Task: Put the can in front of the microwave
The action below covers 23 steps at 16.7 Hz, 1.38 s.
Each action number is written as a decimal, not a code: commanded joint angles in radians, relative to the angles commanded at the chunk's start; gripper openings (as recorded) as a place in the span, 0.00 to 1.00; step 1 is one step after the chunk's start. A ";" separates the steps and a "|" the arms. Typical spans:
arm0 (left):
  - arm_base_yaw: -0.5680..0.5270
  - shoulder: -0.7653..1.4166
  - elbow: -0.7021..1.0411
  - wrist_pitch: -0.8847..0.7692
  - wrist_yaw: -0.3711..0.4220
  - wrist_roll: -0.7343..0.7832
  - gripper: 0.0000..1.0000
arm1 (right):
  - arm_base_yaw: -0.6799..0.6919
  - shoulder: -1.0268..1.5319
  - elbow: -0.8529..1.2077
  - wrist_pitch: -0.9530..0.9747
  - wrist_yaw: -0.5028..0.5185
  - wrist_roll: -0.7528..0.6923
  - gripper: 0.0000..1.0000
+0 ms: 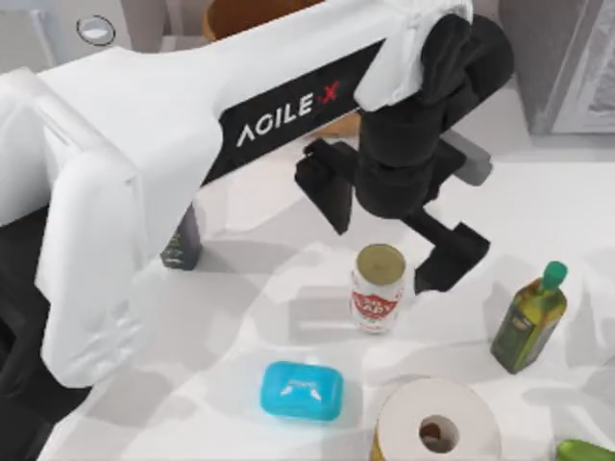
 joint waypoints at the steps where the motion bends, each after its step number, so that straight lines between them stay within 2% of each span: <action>1: 0.000 0.000 -0.032 0.031 0.000 0.000 1.00 | 0.000 0.000 0.000 0.000 0.000 0.000 1.00; 5: -0.001 0.004 -0.166 0.171 0.000 -0.001 1.00 | 0.000 0.000 0.000 0.000 0.000 0.000 1.00; 10: -0.001 0.005 -0.186 0.191 0.000 -0.001 1.00 | 0.000 0.000 0.000 0.000 0.000 0.000 1.00; 23: -0.001 0.005 -0.186 0.191 0.000 -0.001 0.02 | 0.000 0.000 0.000 0.000 0.000 0.000 1.00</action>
